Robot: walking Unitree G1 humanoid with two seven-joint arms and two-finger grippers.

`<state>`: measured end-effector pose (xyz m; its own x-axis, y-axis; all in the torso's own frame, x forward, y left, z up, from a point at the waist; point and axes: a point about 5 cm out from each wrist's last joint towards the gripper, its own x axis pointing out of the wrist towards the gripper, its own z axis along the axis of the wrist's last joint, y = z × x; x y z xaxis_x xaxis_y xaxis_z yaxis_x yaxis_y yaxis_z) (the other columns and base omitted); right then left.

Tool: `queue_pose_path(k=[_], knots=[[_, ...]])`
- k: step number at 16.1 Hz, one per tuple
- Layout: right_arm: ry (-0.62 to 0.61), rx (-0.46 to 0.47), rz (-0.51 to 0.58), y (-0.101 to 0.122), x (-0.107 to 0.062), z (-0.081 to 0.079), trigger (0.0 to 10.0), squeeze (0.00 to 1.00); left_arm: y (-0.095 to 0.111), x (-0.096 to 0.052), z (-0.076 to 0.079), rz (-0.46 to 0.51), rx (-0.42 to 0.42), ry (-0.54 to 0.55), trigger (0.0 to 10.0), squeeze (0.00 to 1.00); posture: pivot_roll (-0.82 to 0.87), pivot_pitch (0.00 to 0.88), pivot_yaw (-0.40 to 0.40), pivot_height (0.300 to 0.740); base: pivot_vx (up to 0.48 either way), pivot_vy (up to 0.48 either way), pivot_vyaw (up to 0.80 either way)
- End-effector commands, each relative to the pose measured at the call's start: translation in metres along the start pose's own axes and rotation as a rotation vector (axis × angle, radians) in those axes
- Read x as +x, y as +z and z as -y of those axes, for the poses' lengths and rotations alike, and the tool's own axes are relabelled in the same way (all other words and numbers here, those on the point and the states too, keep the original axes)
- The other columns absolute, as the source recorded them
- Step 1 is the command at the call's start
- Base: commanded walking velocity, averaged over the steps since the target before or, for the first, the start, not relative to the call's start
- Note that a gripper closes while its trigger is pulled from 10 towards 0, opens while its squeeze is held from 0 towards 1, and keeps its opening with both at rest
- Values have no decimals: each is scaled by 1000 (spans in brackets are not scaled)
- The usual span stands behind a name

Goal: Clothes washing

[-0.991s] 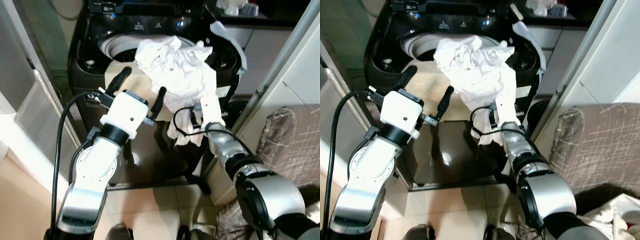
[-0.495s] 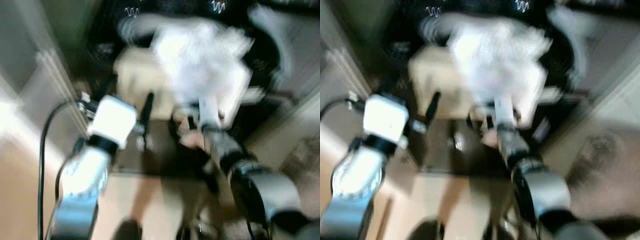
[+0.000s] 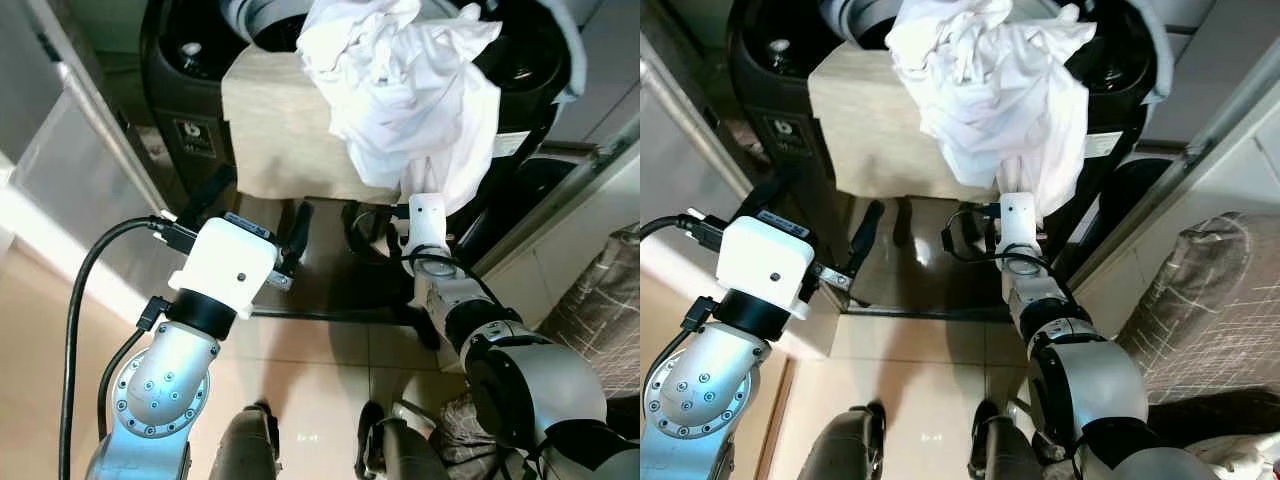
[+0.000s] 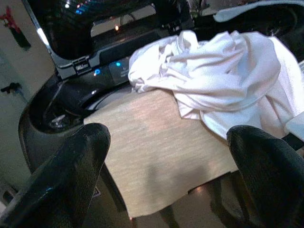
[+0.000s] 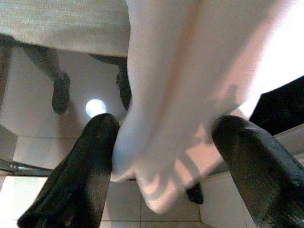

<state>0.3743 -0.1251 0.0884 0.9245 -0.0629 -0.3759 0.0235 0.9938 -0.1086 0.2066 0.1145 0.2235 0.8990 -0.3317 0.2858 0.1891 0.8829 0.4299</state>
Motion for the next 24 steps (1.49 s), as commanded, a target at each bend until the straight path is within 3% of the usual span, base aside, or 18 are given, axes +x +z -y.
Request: queue_pose_path(k=[1, 5, 7, 8, 14, 16, 19, 24], knots=[[13, 18, -2, 5, 1, -1, 0, 0, 4, -3, 1, 9, 2, -7, 10000, 0, 382, 306, -34, 740, 0, 0, 0], [19, 44, 39, 21, 2, 1, 0, 0, 4, -3, 3, -2, -11, -10, 10000, 0, 377, 313, -34, 740, 0, 0, 0], [31, 50, 93, 40, 3, -1, 0, 0, 4, -1, 4, -1, -16, -10, 10000, 0, 359, 303, -40, 740, 0, 0, 0], [40, 46, 159, 63, 3, -2, 0, 0, 4, 2, 4, 6, -18, -7, 10000, 0, 352, 295, -43, 740, 0, 0, 0], [35, 12, 263, 102, 1, 2, 0, 0, 3, 12, 6, 31, -30, -8, 10000, 0, 313, 267, -54, 740, 0, 0, 0], [47, 61, 321, 124, -3, 1, 0, 0, 3, 16, 8, 40, -37, -7, 10000, 0, 307, 258, -58, 740, 0, 0, 0], [118, 132, 491, 182, -18, -7, 0, 0, 1, 21, 7, 56, -38, 0, 10000, 0, 286, 229, -70, 740, 0, 0, 0], [207, 168, 693, 247, -46, -8, 0, 0, 0, 34, 8, 100, -40, 14, 10000, 0, 244, 171, -93, 740, 0, 0, 0]])
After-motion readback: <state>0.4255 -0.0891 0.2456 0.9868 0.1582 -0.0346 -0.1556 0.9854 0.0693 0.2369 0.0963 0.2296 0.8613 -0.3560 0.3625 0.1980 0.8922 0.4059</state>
